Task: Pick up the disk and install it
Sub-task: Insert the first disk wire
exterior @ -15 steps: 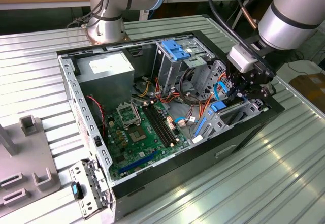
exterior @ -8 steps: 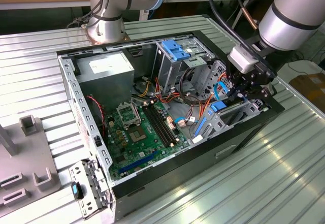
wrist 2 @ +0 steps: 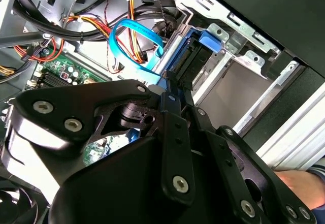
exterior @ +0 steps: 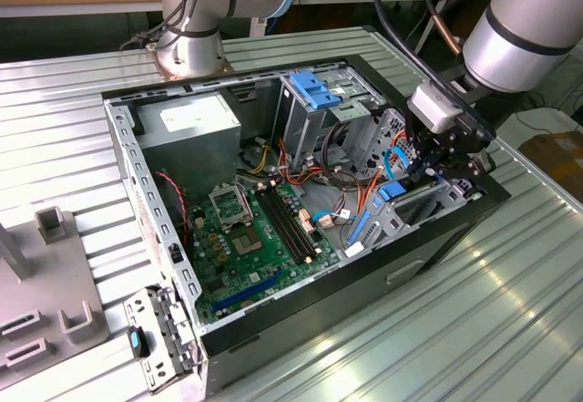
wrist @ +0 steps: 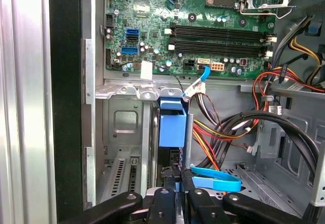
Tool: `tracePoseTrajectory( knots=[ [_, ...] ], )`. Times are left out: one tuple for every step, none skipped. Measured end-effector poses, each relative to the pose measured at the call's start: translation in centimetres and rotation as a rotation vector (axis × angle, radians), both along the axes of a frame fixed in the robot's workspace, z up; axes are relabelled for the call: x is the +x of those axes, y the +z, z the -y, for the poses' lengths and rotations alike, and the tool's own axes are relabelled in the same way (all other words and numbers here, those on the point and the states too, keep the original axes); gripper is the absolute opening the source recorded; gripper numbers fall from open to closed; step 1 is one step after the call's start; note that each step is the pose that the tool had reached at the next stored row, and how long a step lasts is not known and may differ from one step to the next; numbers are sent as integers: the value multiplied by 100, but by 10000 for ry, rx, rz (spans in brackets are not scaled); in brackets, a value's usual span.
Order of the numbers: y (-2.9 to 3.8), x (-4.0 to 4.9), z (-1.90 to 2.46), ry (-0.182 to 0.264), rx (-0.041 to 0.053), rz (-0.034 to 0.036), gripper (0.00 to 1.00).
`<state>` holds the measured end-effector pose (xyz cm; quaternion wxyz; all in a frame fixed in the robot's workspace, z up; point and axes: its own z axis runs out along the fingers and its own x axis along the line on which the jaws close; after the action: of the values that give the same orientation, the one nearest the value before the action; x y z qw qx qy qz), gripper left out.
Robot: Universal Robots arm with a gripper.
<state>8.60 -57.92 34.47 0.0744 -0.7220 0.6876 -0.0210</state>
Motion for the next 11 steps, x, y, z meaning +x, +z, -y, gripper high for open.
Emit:
tracePoseTrajectory(
  knots=[
    [0, 0, 0, 0, 0, -1, 16],
    [6, 0, 0, 0, 3, -6, 16],
    [16, -1, 0, -1, 2, -8, 16],
    [26, 0, 0, -1, -2, -9, 16],
    [36, 0, 0, 0, 1, -9, 16],
    [36, 0, 0, 0, 2, -9, 16],
    [37, 0, 0, 0, 1, -9, 16],
    [37, 0, 0, 0, 1, -9, 16],
    [39, 0, 0, 0, -2, -9, 16],
    [39, 0, 0, -1, -1, -9, 16],
    [39, 0, 0, 1, 0, -8, 16]
  ],
)
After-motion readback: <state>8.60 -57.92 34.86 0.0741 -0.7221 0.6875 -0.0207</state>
